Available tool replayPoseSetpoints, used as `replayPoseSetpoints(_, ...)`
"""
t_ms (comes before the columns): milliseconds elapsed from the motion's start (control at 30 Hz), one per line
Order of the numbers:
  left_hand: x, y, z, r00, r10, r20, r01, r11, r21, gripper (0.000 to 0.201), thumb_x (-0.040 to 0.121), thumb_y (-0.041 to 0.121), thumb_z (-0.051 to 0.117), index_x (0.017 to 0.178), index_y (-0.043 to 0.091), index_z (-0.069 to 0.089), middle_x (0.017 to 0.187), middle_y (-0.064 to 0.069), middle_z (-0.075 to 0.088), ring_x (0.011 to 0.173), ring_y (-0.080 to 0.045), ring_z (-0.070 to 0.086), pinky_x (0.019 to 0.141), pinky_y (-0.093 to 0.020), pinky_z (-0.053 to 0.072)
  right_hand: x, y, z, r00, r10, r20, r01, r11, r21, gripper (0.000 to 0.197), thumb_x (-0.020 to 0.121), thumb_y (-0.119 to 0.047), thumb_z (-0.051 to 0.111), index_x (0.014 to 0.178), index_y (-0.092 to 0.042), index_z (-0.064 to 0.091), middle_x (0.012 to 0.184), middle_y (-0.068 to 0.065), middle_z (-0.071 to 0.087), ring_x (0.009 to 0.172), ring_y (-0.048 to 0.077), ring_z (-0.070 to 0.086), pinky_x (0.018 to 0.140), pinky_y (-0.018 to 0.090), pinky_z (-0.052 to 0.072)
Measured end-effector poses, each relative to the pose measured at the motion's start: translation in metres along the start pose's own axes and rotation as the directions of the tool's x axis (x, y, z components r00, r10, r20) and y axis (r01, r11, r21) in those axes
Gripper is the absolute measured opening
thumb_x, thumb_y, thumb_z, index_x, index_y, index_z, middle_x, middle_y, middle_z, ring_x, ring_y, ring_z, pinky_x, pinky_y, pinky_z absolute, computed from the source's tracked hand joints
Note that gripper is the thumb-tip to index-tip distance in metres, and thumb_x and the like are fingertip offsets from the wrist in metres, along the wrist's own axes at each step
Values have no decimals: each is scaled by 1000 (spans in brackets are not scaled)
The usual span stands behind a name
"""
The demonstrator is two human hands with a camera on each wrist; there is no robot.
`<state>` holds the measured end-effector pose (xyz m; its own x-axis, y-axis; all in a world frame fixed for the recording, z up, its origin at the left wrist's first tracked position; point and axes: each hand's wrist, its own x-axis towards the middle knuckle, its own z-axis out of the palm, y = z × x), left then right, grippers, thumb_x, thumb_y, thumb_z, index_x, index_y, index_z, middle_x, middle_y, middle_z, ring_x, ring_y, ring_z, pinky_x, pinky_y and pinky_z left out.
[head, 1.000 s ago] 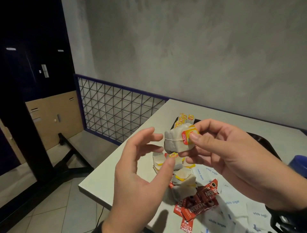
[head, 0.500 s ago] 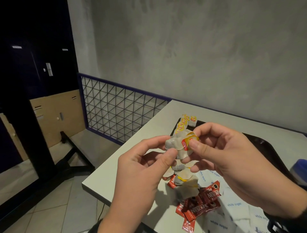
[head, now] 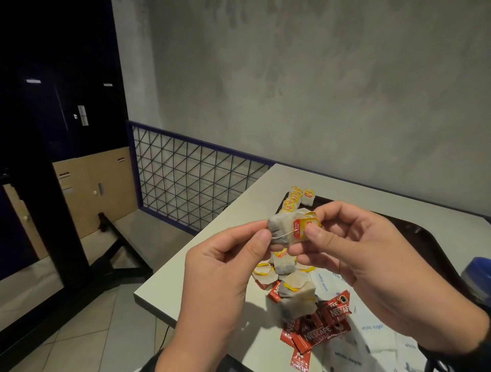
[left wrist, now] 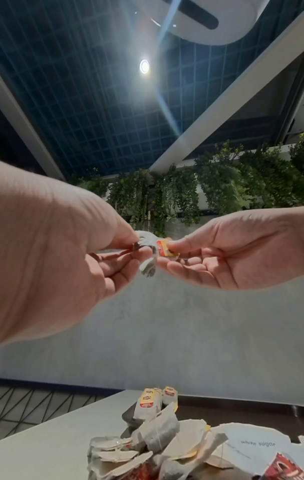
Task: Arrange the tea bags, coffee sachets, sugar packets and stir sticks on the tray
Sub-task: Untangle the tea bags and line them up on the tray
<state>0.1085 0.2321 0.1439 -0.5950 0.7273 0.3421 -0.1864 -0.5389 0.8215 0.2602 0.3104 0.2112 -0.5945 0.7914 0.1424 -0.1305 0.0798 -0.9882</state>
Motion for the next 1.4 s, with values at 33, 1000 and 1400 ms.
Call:
replayPoseSetpoints(33, 0, 0, 0, 1000, -4, 5, 4, 1000, -5, 32, 63, 33, 78, 91, 19, 83, 85, -16, 78, 79, -23, 75, 71, -23, 56, 0, 0, -1, 1000, -5, -3, 5, 1000, -10, 17, 78, -5, 70, 93, 0, 65, 83, 25, 71, 77, 36, 75, 70, 34, 64)
replayPoseSetpoints(1000, 0, -15, -8, 966, -95, 242, 61, 988, 143, 24, 90, 29, 68, 111, 23, 80, 102, -11, 79, 99, -44, 70, 86, -58, 57, 14, -8, -10, 991, 22, 135, 37, 910, -414, 8, 85, -12, 77, 93, -10, 78, 75, 15, 74, 64, 21, 68, 58, 24, 52)
replayPoseSetpoints(1400, -8, -22, -11, 957, 11, 288, -87, 964, 252, 42, 76, 25, 84, 116, 35, 75, 110, -3, 77, 101, -23, 74, 86, -40, 61, 21, -7, -20, 975, 81, 207, 11, 912, -410, 9, 83, -14, 79, 91, -10, 79, 80, 16, 74, 68, 20, 62, 55, 28, 47)
